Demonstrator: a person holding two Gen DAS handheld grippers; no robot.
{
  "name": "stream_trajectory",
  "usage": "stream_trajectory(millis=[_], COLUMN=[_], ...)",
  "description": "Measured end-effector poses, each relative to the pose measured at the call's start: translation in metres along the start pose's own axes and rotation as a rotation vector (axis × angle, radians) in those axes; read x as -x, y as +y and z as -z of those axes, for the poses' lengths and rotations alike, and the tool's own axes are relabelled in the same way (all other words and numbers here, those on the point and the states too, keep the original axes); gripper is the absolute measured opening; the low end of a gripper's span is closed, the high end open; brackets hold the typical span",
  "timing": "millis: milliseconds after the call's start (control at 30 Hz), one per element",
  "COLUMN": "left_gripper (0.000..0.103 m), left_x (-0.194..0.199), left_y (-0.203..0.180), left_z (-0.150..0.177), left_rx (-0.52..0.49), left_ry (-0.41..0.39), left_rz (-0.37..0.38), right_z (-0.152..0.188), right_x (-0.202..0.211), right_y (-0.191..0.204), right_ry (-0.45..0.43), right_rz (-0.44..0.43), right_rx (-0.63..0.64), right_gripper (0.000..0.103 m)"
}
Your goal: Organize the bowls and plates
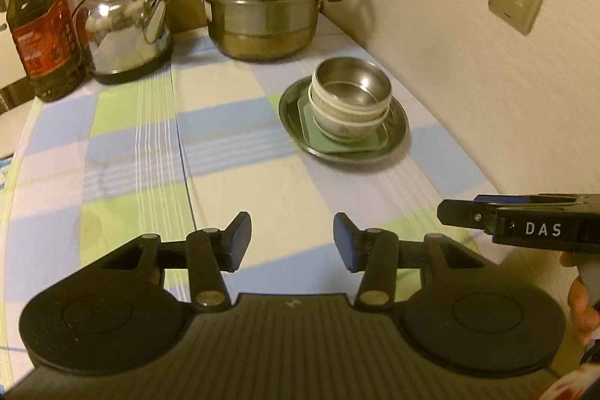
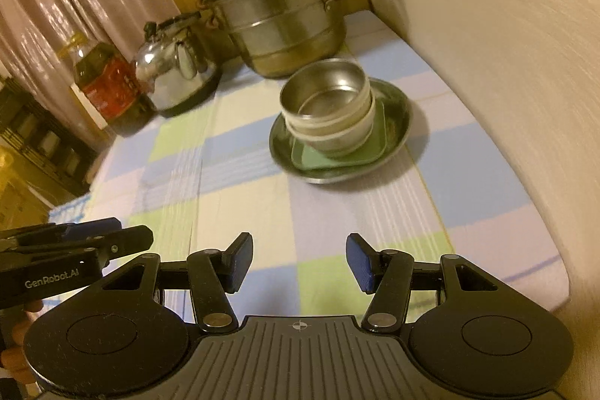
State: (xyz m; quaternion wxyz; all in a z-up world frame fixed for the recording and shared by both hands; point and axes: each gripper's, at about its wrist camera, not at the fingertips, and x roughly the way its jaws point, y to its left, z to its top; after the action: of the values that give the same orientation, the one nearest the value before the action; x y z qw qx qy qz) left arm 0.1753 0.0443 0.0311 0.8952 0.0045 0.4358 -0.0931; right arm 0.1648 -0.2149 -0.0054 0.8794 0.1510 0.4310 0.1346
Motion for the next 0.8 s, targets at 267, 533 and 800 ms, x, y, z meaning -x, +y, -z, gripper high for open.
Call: stream_trajectory(millis=[267, 533, 800], left_gripper=[0.045, 0.045, 0.045], left_x=[0.026, 0.047, 0.065], left_y=[0.015, 0.015, 0.017], left_z=[0.036, 0.063, 0.081], left_rx=[-0.006, -0.026, -0.018], left_ry=[0.027, 0.033, 0.026], left_rz=[0.034, 0.059, 0.052], right_z=[0.046, 0.077, 0.094], right_x=[0.021, 0.044, 0.052], right_y=[0.033, 0.05, 0.064], right_ry=[0.001, -0.001, 0.004], right_rz=[0.041, 0.07, 0.064], right_rx=[0.004, 0.003, 0.032], right_gripper=[0.055, 0.055, 0.055])
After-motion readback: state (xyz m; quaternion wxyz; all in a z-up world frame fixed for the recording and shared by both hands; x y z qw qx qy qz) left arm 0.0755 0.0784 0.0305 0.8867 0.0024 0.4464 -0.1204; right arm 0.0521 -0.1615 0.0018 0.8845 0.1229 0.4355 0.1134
